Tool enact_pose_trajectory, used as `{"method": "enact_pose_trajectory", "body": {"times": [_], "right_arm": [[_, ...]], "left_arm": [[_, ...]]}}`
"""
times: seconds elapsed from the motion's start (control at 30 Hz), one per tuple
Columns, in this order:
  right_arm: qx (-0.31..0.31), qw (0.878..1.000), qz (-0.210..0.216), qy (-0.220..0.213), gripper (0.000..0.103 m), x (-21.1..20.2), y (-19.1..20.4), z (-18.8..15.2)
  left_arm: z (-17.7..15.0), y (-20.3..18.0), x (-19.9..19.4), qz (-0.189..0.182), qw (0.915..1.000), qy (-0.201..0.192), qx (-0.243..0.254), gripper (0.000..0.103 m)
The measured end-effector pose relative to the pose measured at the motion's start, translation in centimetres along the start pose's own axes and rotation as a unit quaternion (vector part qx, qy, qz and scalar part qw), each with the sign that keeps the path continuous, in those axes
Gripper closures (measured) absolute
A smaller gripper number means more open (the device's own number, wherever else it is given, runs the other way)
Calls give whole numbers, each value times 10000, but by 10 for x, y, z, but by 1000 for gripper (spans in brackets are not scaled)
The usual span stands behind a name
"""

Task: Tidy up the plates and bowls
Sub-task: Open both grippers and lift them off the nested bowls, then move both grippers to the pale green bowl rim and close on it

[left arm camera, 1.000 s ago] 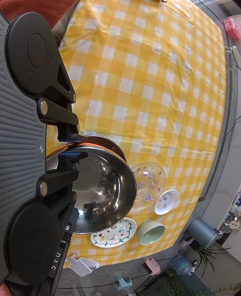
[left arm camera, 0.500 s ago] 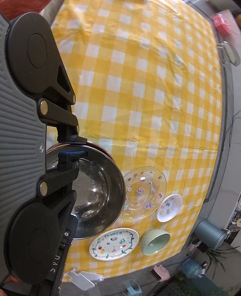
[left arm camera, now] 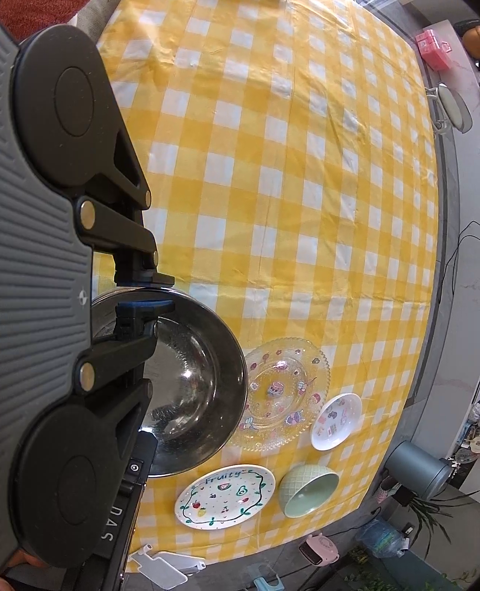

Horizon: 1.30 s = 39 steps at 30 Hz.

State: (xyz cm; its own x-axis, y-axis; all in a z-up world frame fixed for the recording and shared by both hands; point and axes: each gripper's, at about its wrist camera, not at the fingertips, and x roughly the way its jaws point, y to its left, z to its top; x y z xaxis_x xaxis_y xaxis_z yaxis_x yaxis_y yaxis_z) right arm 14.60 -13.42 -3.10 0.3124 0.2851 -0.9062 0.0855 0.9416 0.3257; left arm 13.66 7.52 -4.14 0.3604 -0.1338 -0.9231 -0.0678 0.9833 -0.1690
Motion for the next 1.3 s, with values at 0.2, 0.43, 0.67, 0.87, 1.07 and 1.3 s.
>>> {"method": "enact_pose_trajectory", "body": {"times": [0.2,0.43,0.67,0.87,1.07,1.3], "right_arm": [[-91,9999,86,-100,87,-10,0,3],[-157,9996,64,-240,97,-17,-3,4],[-104,9993,244,-254,95,-18,-7,1],[-236,9976,383,-533,95,-38,-16,-6],[-396,9948,173,-927,95,-61,-36,-15],[-276,9940,-114,-1051,94,-67,-73,-20]], "left_arm": [[2,0,-6,-18,10000,-76,8,96],[3,0,-7,-28,10000,-90,-7,96],[-2,-14,-29,136,9957,-717,568,93],[-6,-32,-58,44,9866,-1265,1030,84],[-11,-62,-68,-280,9804,-1284,1464,78],[-17,-98,-62,-1074,9760,-1003,1608,77]]}}
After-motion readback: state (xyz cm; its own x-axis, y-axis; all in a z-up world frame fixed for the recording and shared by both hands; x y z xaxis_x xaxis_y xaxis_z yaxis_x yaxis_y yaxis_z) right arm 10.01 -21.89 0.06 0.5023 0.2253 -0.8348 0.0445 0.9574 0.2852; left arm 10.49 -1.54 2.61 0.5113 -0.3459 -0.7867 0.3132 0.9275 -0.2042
